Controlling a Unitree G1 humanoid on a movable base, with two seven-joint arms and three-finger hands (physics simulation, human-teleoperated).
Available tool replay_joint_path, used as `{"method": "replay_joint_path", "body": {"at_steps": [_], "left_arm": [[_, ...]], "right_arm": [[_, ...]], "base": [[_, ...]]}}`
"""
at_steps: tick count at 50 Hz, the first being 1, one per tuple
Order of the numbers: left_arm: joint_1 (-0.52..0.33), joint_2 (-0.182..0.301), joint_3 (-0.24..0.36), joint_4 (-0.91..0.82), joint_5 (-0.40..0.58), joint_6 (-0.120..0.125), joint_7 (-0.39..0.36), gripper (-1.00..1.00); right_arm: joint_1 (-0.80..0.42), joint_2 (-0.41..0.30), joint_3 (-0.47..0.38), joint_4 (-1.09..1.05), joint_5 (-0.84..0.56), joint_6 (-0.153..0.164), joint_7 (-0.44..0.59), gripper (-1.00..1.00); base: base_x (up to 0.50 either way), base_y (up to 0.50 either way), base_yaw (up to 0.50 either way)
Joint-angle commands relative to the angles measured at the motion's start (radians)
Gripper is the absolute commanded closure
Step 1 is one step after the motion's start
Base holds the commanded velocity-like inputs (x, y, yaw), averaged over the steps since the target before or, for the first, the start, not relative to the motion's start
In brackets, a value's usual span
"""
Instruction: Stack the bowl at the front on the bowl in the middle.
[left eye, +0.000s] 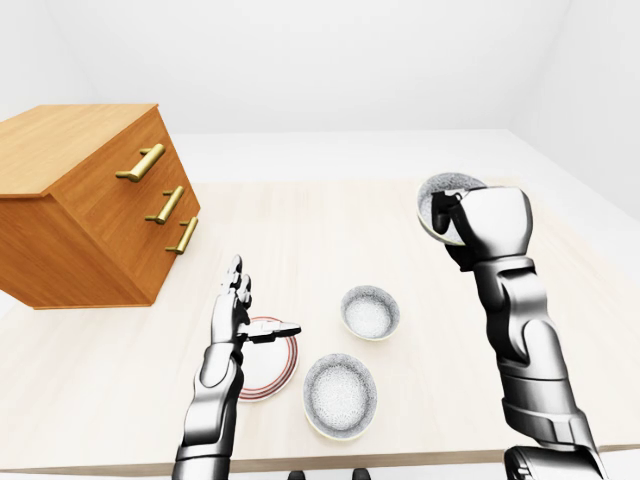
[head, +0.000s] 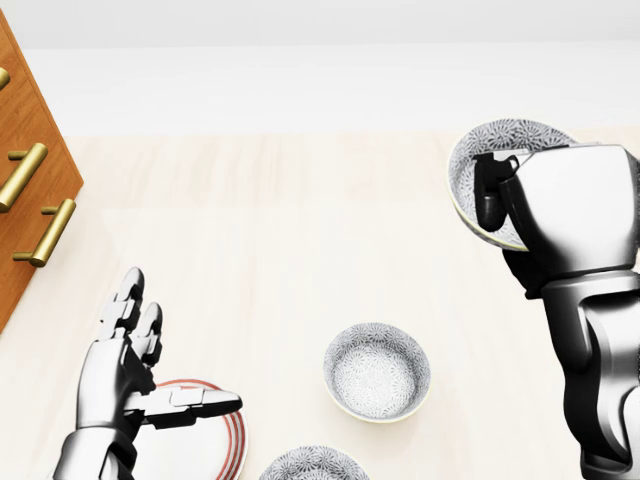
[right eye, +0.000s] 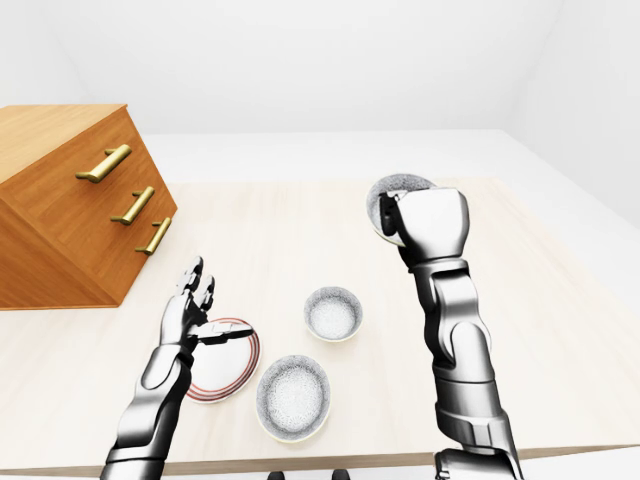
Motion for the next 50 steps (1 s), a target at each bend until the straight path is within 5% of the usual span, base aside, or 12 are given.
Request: {"method": "replay_joint_path", "body": {"at_steps": [1, 30, 50], "left_arm": [[0.001, 0.0, 0.001, 0.0, 0.0, 0.0, -0.001, -1.0], [0.004, 0.0, -0.001, -0.004, 0.003, 0.0, -0.002, -1.0], [0.007, -0.002, -0.003, -0.005, 0.009, 0.0, -0.004, -1.0]], "right_arm": [[0.061, 0.07, 0.025, -0.145, -0.011, 0.0, 0.07, 1.0], [0.311, 0.23, 0.213, -0.122, -0.12, 0.0, -0.092, 1.0], [0.349, 0.244, 0.272, -0.047, -0.118, 0.0, -0.148, 1.0]], "base": [[0.0, 0.0, 0.0], [0.0, 0.0, 0.0], [0.0, 0.0, 0.0]]}}
